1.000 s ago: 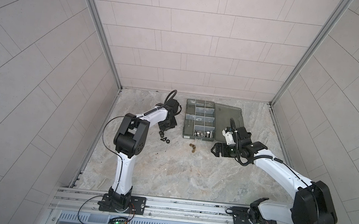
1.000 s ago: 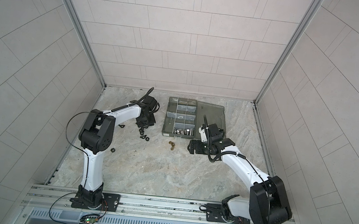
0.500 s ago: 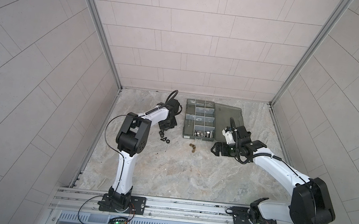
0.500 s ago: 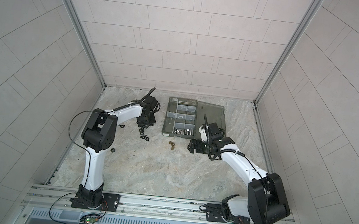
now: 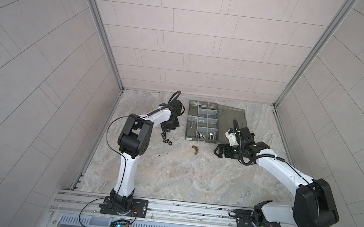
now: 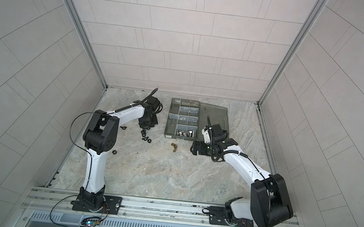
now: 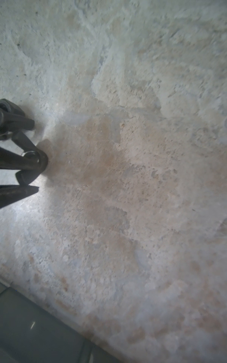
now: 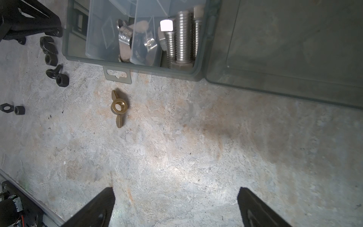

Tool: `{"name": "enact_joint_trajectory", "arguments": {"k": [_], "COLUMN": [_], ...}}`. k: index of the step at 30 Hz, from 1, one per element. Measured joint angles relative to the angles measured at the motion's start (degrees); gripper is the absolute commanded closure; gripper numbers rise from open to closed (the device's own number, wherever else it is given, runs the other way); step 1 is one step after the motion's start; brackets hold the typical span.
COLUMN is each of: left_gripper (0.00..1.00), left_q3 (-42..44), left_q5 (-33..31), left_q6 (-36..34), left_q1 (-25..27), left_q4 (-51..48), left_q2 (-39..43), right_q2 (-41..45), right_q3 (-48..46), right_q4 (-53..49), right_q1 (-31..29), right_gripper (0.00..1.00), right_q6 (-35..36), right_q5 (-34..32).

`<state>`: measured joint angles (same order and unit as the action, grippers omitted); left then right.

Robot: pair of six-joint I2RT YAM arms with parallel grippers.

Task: Sort the screws and nuts into containers
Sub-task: 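Lift the black wing nut and carry it with the left gripper to the organizer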

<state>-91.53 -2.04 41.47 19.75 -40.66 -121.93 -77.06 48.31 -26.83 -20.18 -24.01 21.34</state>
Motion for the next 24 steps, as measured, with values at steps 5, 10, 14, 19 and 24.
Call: {"name": "enact_joint_trajectory", "arguments": {"k": [5, 10, 14, 19, 24], "left_gripper": [0.88, 0.88, 0.89, 0.89, 0.89], "left_q3": [0.1, 1.5, 2.6, 3.1, 3.4], "left_q5": [-0.1, -0.2, -0.2, -0.2, -0.2], "left_q6": [-0.5, -0.7, -1.0, -1.1, -1.3], "left_q1": [0.0, 0.0, 0.1, 0.7, 1.6], "left_q4": [0.0, 0.0, -0.2, -1.0, -2.1], "left_q2": [0.2, 1.3, 2.3, 2.9, 3.5], "right_q2": [-0.1, -0.1, -0.1, -0.1, -0.1], "right_q3": [0.0, 0.0, 0.0, 0.0, 0.0], "right_q4": [0.0, 0.0, 0.0, 0.0, 0.0], "right_q1": [0.0, 0.0, 0.0, 0.0, 0.0], "right_gripper": [0.01, 0.01, 0.01, 0.01, 0.01], "right_q6": [0.0, 0.0, 0.0, 0.0, 0.0], "right_q5": [0.4, 0.6, 0.7, 0.8, 0.8]}}
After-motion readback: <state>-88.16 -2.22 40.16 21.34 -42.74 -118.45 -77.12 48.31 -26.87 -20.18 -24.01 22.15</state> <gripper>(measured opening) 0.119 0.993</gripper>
